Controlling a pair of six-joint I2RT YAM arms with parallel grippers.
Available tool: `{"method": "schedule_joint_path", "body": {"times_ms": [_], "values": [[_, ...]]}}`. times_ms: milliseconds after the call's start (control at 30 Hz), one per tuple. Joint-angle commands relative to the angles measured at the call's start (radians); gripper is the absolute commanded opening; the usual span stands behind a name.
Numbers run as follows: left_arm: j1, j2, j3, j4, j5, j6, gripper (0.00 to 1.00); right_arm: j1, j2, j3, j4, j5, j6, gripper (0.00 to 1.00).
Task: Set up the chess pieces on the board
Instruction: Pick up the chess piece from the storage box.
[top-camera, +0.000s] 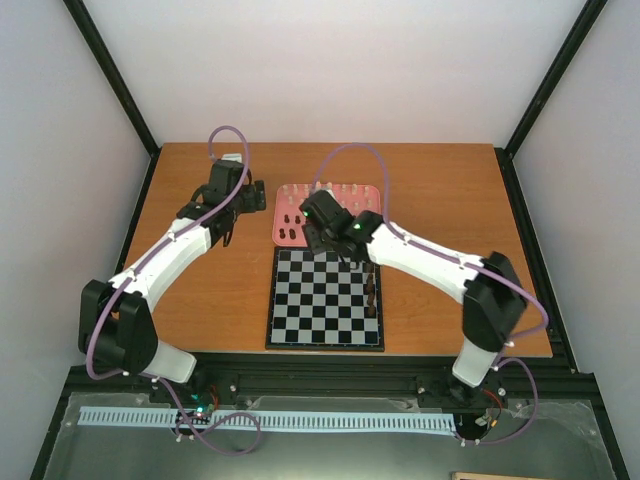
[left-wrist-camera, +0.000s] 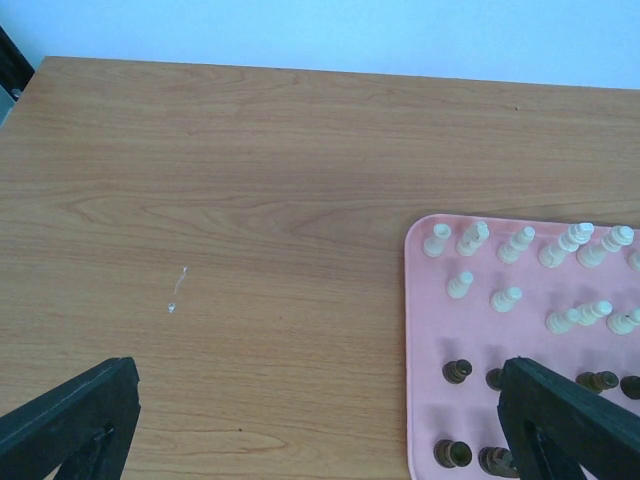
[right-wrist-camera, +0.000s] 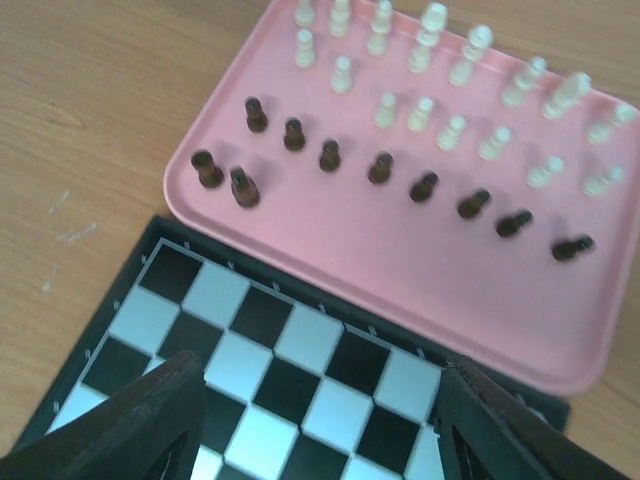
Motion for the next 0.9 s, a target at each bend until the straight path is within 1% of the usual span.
{"method": "schedule_joint_path", "body": {"times_ms": [0, 267, 433, 567, 867], "values": [[0.002, -0.025, -0.005, 0.016, -0.002, -0.011, 1.0, -0.039, 0.145, 0.128, 0.085, -0.12, -0.105, 0.63], [0.002, -0.021, -0.003, 0.014, -0.01, -0.01, 1.0, -0.106, 0.418, 0.352, 0.103, -0.282, -0.145, 0.55], [0.002, -0.003, 0.003, 0.013, -0.018, -0.009, 1.0, -0.108, 0.545, 0.461, 0.081, -0.312, -0.157, 0.53], [0.002, 0.004, 0.003, 0.014, -0.019, -0.007, 1.0, -0.112, 0.598, 0.498, 0.076, -0.32, -0.157, 0.5], [0.002, 0.006, 0.004, 0.015, -0.025, -0.007, 1.0, -0.126, 0.648, 0.508, 0.083, -0.35, -0.15, 0.46]]}}
